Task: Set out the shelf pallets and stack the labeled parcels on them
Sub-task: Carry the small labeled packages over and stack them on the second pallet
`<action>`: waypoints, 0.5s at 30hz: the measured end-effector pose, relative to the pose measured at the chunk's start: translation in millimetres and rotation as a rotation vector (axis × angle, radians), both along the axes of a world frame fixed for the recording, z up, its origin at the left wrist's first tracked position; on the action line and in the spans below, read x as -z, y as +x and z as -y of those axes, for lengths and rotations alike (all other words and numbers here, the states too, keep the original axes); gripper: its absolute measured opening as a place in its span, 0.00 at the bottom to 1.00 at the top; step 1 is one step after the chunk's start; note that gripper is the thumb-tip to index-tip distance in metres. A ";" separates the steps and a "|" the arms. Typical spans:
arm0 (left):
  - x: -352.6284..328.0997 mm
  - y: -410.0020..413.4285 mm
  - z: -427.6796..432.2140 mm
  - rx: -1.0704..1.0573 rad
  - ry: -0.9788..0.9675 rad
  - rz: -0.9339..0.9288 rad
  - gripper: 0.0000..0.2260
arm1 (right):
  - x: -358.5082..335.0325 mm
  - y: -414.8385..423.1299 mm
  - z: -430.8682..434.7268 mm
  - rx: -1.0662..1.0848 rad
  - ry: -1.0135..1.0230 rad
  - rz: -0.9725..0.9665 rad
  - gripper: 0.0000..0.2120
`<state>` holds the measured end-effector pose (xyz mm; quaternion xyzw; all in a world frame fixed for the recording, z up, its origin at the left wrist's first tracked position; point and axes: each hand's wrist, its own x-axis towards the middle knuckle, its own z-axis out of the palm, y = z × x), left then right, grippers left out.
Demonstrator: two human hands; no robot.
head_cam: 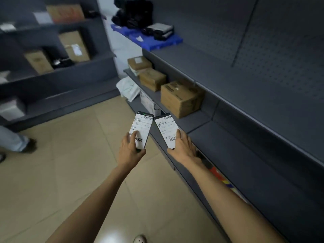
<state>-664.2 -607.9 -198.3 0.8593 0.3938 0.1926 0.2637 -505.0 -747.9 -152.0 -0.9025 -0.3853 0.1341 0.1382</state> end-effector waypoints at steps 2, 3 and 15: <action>-17.9 -13.2 -47.9 -0.013 0.020 0.020 0.34 | -20.6 -6.0 -49.0 -0.037 0.018 0.023 0.44; -27.3 -18.6 -71.4 -0.021 0.039 0.030 0.34 | -30.8 -8.2 -73.6 -0.055 0.023 0.035 0.44; -106.8 13.3 -281.6 -0.084 0.211 0.176 0.33 | -118.9 25.3 -284.2 -0.092 0.169 0.180 0.45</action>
